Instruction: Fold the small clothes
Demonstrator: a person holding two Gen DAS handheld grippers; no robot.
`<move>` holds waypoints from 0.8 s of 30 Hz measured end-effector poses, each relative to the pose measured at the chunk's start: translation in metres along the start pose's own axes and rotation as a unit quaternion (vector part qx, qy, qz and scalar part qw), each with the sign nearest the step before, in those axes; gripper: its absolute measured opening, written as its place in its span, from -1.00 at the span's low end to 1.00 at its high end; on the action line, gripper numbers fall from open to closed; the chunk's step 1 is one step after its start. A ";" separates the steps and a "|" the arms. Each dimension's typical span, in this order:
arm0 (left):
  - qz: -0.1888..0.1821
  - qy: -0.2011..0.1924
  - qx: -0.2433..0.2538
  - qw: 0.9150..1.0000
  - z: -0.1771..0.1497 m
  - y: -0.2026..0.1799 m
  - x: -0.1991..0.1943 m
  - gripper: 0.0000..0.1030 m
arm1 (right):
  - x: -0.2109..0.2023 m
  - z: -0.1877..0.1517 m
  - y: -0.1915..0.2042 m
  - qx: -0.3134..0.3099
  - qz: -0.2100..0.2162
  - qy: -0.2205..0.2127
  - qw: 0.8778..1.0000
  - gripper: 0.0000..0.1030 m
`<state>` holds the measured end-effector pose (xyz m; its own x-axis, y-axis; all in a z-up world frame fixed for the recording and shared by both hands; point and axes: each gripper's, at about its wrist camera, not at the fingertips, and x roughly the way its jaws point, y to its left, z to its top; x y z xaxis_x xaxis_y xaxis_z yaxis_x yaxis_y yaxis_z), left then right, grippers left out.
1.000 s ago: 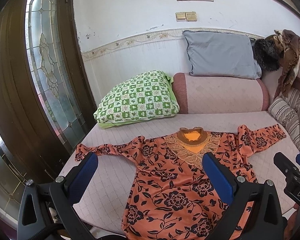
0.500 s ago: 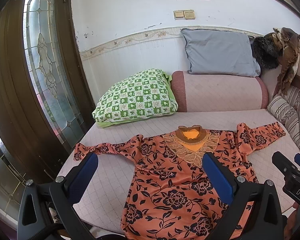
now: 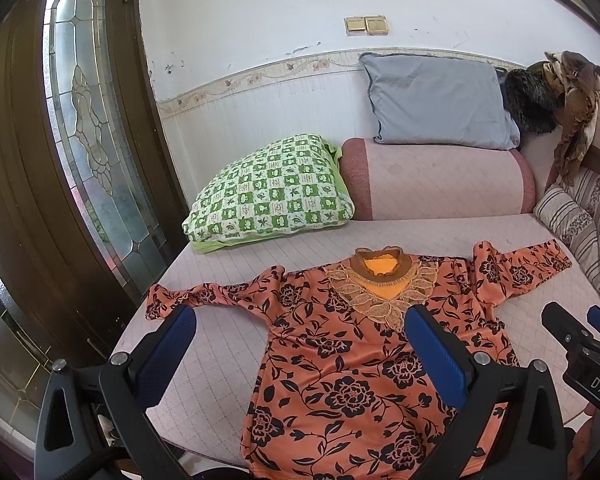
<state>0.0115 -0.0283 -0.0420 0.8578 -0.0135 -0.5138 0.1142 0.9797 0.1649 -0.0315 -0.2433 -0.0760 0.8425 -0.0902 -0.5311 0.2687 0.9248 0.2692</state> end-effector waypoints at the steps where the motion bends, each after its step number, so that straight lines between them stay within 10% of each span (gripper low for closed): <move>1: 0.000 0.001 0.000 1.000 0.001 0.000 0.001 1.00 | 0.001 0.000 0.000 0.000 0.000 0.001 1.000 1.00; 24: -0.016 0.062 0.021 0.998 -0.005 -0.030 0.095 1.00 | 0.076 -0.002 -0.033 0.025 -0.033 0.050 0.998 1.00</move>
<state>0.0876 -0.0583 -0.0997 0.7853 -0.0168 -0.6189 0.1631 0.9700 0.1805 0.0232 -0.2806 -0.1268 0.7720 -0.1103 -0.6260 0.3474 0.8980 0.2701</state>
